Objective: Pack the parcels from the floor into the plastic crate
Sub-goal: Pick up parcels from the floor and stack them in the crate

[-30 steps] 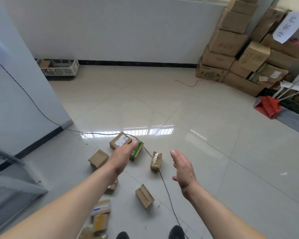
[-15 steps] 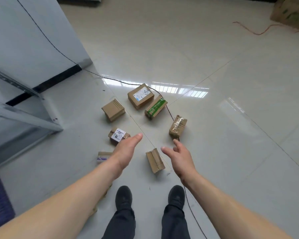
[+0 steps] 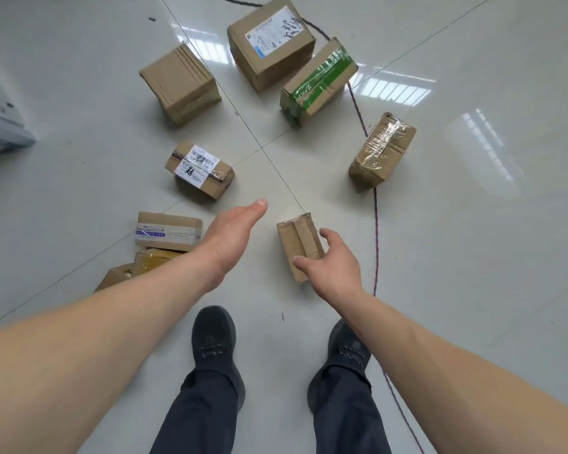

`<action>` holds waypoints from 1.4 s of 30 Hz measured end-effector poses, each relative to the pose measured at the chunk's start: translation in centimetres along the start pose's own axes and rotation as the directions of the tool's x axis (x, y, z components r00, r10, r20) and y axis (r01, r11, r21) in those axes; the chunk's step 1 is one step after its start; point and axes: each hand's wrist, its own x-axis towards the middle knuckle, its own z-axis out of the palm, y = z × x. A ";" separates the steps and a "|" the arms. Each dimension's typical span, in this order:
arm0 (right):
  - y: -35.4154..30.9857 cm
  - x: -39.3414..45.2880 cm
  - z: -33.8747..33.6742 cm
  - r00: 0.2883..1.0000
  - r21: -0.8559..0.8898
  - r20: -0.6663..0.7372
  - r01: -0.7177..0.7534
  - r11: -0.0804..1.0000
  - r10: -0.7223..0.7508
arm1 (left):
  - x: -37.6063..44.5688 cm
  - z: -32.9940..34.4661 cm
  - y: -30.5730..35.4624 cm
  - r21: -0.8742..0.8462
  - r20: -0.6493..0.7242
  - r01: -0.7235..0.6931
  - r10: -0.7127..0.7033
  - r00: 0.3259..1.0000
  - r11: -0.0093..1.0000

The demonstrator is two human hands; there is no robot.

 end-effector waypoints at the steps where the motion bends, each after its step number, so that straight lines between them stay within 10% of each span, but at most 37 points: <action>1: 0.8 1.4 1.2 1.000 -0.049 -0.012 0.013 0.999 -0.014 | 1.4 0.3 -1.1 -0.005 -0.001 0.013 -0.013 1.000 1.000; 15: 5.7 11.9 9.3 0.995 -0.254 -0.098 -0.053 0.966 0.029 | 11.0 3.7 -9.2 -0.053 0.016 0.102 -0.101 0.995 0.993; 21: 6.7 12.9 6.6 0.987 0.329 -0.004 -0.149 0.933 0.159 | 11.5 4.3 -8.9 -0.043 0.039 0.108 -0.106 0.994 0.993; 42: 4.9 10.1 4.4 0.970 0.586 0.054 -0.224 0.779 0.238 | 8.8 6.9 -4.2 -0.171 0.192 0.221 -0.188 0.963 0.960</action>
